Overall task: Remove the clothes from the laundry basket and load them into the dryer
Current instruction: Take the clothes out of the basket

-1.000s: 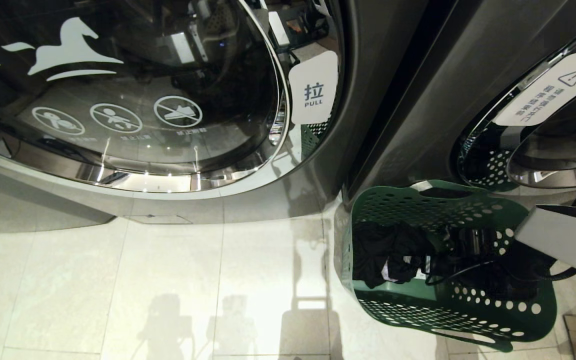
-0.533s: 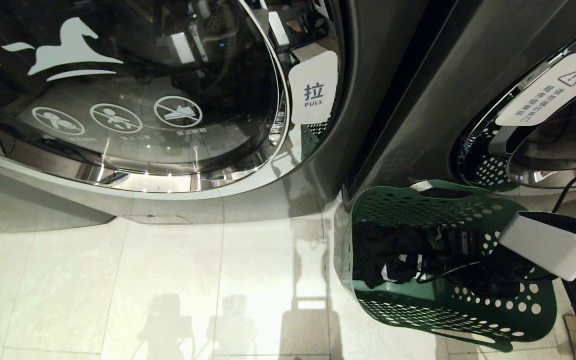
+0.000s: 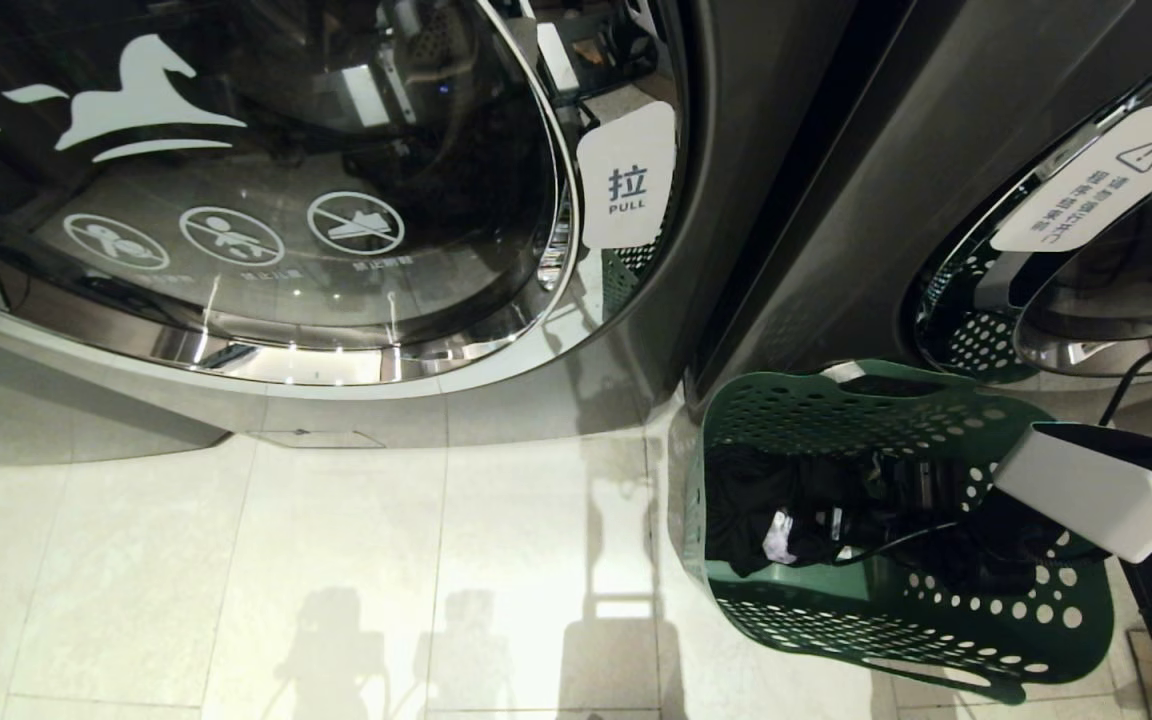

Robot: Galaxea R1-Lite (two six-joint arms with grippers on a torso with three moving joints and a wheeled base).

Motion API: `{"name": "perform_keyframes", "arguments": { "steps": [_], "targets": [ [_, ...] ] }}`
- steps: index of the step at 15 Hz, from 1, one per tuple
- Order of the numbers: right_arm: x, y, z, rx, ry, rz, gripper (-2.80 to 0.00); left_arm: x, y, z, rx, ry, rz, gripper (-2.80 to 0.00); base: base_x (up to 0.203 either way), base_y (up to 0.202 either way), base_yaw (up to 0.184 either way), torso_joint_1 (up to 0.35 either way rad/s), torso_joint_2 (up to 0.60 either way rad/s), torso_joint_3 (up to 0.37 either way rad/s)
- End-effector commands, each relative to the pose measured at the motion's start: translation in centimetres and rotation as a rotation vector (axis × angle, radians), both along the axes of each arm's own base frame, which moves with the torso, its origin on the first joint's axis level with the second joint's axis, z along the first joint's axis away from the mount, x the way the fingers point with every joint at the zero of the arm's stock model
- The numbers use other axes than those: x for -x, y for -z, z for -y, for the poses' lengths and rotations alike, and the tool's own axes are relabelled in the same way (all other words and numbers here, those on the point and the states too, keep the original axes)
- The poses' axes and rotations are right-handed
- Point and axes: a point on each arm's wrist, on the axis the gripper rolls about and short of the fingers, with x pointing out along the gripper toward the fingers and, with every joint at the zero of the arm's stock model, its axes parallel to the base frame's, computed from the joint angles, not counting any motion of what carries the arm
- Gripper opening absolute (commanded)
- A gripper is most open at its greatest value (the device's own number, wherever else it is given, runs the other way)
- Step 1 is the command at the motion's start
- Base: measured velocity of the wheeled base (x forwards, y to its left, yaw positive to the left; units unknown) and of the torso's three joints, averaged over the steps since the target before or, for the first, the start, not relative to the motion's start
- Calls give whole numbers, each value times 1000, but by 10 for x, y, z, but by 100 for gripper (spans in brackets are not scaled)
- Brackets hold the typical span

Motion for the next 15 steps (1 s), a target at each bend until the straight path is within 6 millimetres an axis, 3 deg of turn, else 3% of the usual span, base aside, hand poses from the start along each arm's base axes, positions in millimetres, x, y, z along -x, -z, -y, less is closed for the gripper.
{"name": "perform_keyframes", "arguments": {
  "steps": [1,5,8,11,15],
  "targets": [
    [0,-17,0,0,0,36,-280,0,0,0,0,-1,0,-280,0,0,0,0,0,0],
    [12,-58,-1,-12,8,82,-280,0,0,0,0,-1,0,-280,0,0,0,0,0,0],
    [40,-101,-3,-39,19,111,-280,0,0,0,0,-1,0,-280,0,0,0,0,0,0],
    [88,-138,-10,-59,17,122,-280,0,0,0,0,-1,0,-280,0,0,0,0,0,0],
    [159,-173,-16,-62,6,156,-280,0,0,0,0,-1,0,-280,0,0,0,0,0,0]
  ]
}}
